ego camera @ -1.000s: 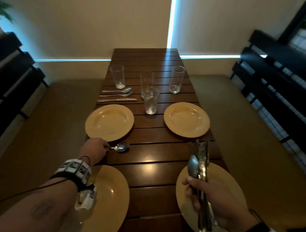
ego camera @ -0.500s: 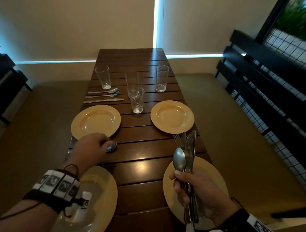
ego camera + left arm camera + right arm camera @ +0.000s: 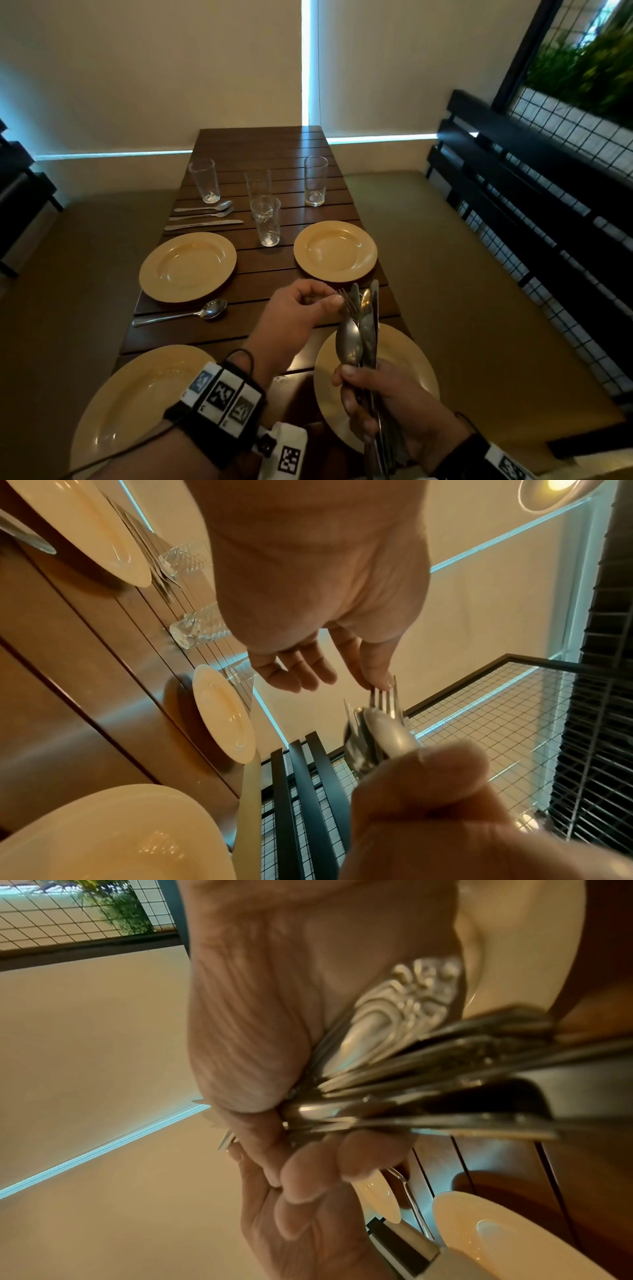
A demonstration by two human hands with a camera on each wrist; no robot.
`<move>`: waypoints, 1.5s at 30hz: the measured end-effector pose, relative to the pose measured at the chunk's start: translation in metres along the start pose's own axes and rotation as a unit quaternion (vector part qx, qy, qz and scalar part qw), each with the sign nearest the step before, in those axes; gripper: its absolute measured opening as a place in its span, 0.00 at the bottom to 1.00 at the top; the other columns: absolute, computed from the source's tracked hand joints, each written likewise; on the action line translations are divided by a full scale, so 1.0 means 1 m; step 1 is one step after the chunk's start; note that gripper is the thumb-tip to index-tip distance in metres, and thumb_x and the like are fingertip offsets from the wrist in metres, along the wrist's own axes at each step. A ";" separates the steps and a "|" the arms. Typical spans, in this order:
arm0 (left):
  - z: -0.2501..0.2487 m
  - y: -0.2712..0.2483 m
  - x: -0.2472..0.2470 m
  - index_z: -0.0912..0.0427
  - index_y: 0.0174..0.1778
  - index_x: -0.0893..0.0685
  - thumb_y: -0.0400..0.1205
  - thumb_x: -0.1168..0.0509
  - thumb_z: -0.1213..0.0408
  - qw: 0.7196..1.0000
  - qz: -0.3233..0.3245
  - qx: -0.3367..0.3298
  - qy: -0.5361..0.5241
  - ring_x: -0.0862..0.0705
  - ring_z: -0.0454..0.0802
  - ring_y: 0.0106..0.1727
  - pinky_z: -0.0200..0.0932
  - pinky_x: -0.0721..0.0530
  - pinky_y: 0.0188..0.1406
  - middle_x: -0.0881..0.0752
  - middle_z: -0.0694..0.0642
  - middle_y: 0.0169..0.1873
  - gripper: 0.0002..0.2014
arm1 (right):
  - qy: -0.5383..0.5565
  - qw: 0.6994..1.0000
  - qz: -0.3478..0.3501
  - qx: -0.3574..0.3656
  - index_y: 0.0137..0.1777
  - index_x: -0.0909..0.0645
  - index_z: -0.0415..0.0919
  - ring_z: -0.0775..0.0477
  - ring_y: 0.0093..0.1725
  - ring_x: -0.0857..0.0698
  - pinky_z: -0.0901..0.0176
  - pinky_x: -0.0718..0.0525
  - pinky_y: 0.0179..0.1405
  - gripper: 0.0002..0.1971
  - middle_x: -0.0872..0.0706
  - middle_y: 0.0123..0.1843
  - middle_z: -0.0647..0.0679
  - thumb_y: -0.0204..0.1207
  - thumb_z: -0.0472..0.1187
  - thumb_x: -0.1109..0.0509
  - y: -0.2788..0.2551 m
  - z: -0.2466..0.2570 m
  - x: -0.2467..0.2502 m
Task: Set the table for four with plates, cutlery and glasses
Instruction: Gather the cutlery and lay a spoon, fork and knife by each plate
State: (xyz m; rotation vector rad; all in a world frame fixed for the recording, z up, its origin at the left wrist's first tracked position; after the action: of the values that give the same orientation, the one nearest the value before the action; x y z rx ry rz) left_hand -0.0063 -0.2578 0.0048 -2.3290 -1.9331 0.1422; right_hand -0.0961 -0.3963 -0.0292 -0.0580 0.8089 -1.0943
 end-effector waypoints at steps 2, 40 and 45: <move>-0.005 0.002 0.001 0.60 0.50 0.10 0.82 0.27 0.64 1.000 -0.012 -0.004 -0.009 0.11 0.42 0.45 0.37 0.15 0.43 0.06 0.55 0.47 0.04 | 0.001 1.000 0.010 0.003 0.48 0.13 0.33 0.52 0.17 0.22 0.64 0.24 0.16 0.12 0.15 0.32 0.40 0.72 0.43 0.22 -0.006 0.001 -0.001; 0.037 0.047 0.164 0.55 0.57 0.10 0.89 0.35 0.59 0.952 -0.225 0.131 0.159 0.17 0.45 0.35 0.40 0.16 0.30 0.12 0.54 0.42 0.09 | 0.062 0.997 -0.014 -0.051 0.50 0.18 0.27 0.50 0.13 0.33 0.62 0.29 0.15 0.09 0.33 0.22 0.41 0.79 0.35 0.26 0.002 0.010 0.022; 0.045 0.035 0.241 0.45 0.49 0.12 0.81 0.25 0.57 0.839 -0.186 0.116 0.498 0.12 0.44 0.47 0.40 0.15 0.44 0.10 0.46 0.42 0.04 | 0.088 0.995 -0.018 -0.051 0.47 0.17 0.28 0.49 0.11 0.34 0.61 0.27 0.14 0.17 0.34 0.21 0.41 0.63 0.37 0.18 0.012 0.011 0.032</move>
State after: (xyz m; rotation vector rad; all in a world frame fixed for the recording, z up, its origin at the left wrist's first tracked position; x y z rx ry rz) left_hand 0.0655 -0.0265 -0.0452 -1.3346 -1.5832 -0.6869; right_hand -0.0738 -0.4197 -0.0442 -0.0619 1.0258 -1.1020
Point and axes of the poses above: each hand's wrist, its own y-axis towards the middle knuckle, its own x-axis out of the back of the hand, z = x × y, the point moved 5 cm from there along y, towards the middle knuckle
